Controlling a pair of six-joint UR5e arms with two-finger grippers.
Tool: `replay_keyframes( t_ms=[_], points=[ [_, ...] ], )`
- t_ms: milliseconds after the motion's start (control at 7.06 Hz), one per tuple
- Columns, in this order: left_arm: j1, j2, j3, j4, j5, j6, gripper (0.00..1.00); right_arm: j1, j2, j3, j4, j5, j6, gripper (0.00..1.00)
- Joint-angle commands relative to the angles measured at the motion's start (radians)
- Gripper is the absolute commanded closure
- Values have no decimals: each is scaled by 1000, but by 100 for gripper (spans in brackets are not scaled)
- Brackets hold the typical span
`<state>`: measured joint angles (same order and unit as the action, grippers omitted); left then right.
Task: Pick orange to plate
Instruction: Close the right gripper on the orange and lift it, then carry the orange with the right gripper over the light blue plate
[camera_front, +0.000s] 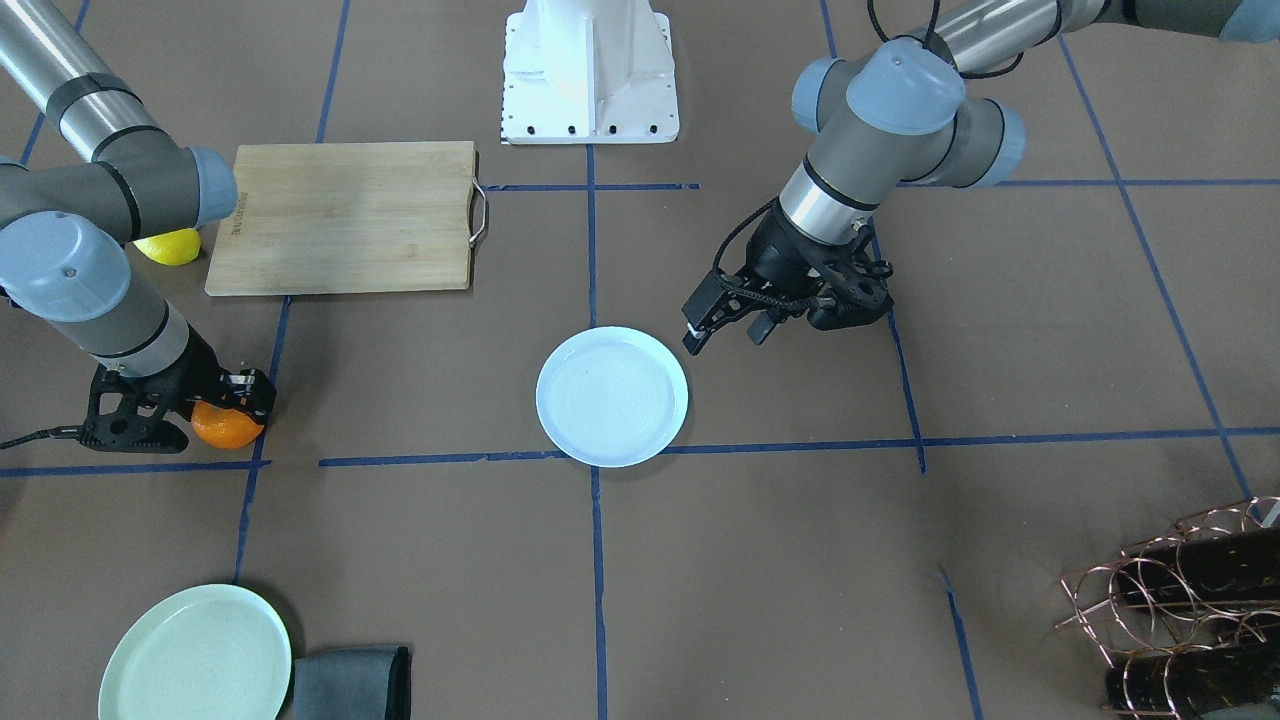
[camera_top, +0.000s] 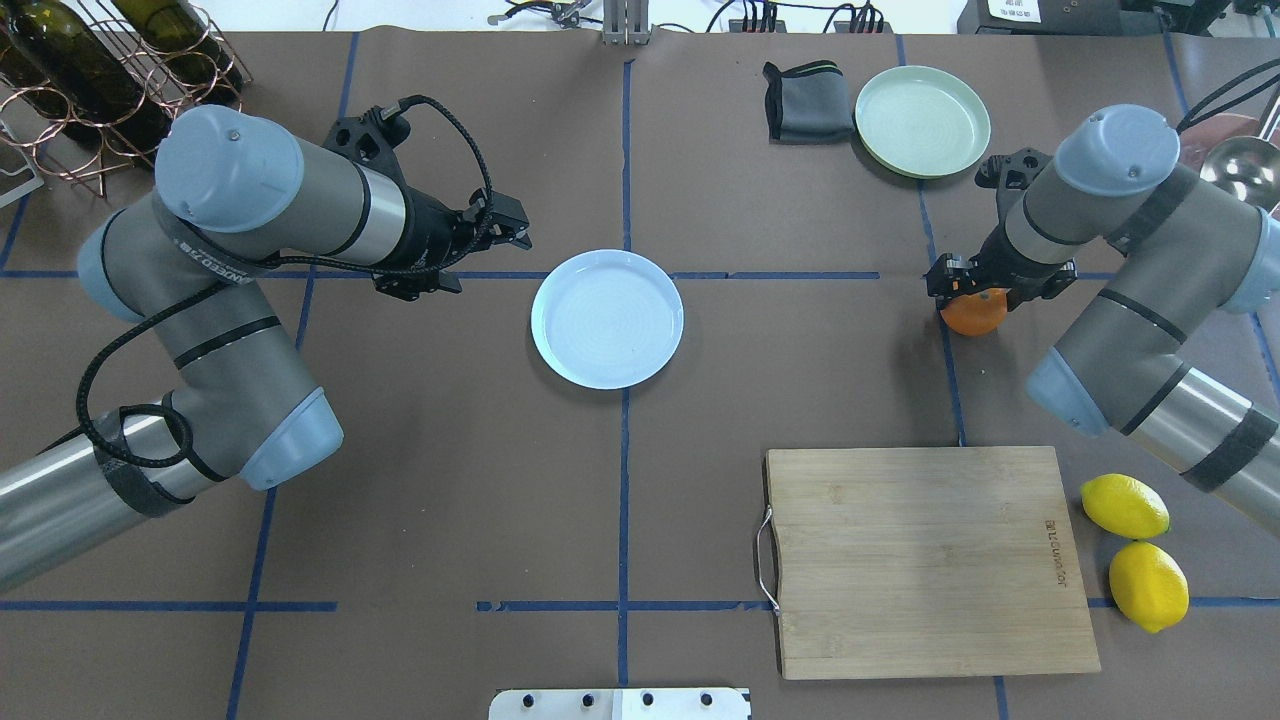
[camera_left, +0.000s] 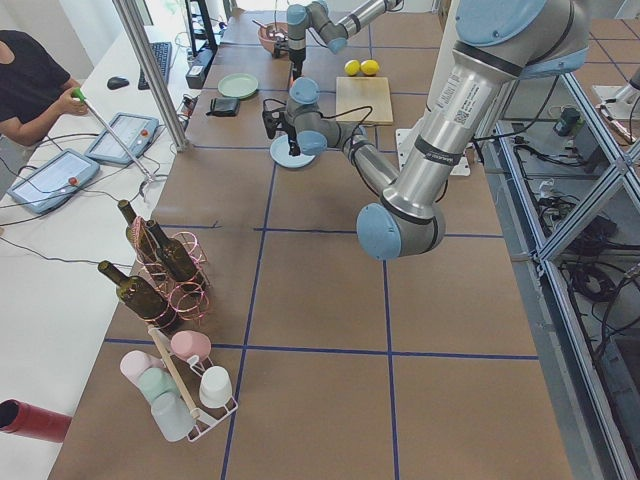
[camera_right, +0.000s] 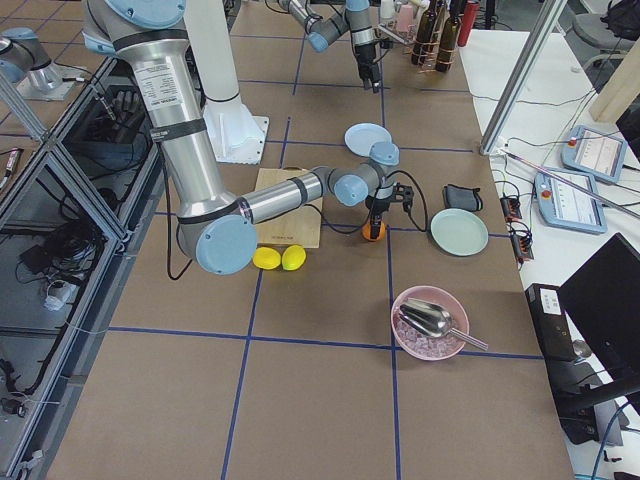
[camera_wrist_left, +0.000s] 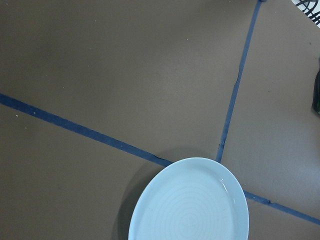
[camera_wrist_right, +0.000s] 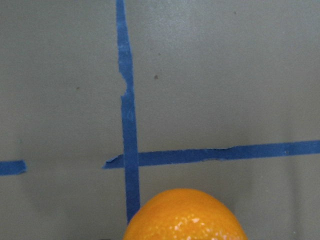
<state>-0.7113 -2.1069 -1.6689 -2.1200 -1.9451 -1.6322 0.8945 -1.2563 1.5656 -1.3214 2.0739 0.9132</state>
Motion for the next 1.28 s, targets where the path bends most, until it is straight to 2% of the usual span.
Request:
replay_keyframes(
  t_ms=[0, 142, 283, 425, 567, 850, 992, 1133],
  points=[
    [-2, 16, -11, 2, 0, 26, 0, 52, 2, 116, -5, 26, 13, 100],
    [-5, 78, -75, 5, 0, 151, 0, 79, 12, 166, -7, 72, 53, 100],
    [-40, 135, -147, 46, 3, 317, 0, 81, 88, 174, -4, 104, 182, 100],
    [-74, 221, -217, 86, 5, 378, 0, 51, 157, 174, -2, 104, 307, 100],
    [-91, 263, -230, 92, 3, 435, 0, -13, 197, 168, -1, 91, 384, 100],
    [-195, 312, -239, 153, 0, 679, 0, -106, 242, 160, -2, -4, 406, 100],
    [-227, 332, -245, 179, 0, 740, 0, -158, 277, 136, -4, -49, 426, 100],
    [-244, 361, -261, 178, -5, 802, 0, -201, 341, 58, -5, -72, 431, 100]
  ],
)
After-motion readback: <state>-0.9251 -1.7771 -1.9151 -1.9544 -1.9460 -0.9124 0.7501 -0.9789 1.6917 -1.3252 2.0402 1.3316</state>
